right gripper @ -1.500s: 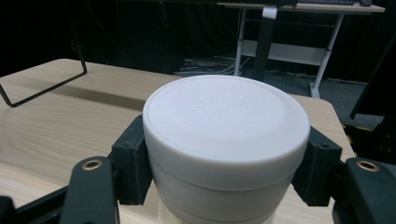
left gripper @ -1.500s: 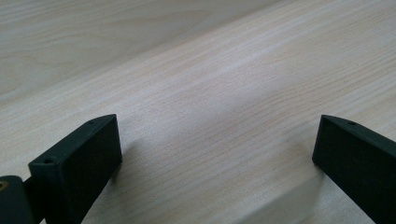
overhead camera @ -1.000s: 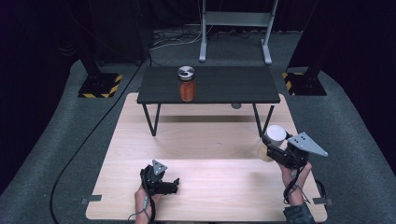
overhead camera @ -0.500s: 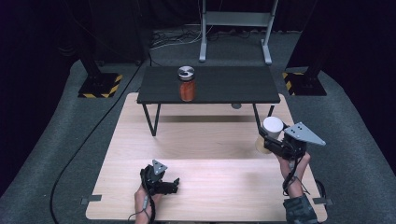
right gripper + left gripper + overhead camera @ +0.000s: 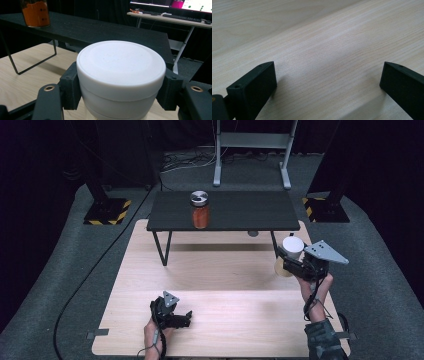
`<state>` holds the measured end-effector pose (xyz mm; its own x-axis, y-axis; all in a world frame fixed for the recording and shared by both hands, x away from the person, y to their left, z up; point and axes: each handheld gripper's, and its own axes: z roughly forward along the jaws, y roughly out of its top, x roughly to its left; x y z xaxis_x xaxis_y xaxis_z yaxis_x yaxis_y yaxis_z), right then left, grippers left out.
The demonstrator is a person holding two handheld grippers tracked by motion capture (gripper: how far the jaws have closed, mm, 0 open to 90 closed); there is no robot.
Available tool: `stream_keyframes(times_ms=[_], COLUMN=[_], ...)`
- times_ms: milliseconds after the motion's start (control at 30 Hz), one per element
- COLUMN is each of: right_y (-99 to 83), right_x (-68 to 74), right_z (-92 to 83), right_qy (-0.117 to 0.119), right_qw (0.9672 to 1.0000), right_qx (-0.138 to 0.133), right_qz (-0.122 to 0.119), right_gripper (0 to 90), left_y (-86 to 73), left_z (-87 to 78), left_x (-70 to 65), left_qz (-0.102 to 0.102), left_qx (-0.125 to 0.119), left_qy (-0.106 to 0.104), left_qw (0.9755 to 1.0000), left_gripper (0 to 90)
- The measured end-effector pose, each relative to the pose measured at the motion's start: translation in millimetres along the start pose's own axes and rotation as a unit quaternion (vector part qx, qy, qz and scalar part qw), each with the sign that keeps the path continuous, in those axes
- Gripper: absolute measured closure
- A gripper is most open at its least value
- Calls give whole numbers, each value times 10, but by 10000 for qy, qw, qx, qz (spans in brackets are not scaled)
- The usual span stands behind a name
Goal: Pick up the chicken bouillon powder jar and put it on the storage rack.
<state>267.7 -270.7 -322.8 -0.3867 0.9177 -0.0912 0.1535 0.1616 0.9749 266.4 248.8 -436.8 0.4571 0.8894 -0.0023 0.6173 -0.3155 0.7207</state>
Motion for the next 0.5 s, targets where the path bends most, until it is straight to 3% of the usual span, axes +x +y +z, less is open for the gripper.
stream_keyframes(times_ms=[500], right_y=[235], right_x=[-42], right_z=[129], right_qy=[-64], right_qw=[9999], right_qx=[-1], right_qz=[-84], right_gripper=[330], left_y=[-6], left_z=[0], left_x=[-11], left_qz=[-10], left_qx=[-17], left_qy=[15], left_qw=[10000], left_gripper=[4])
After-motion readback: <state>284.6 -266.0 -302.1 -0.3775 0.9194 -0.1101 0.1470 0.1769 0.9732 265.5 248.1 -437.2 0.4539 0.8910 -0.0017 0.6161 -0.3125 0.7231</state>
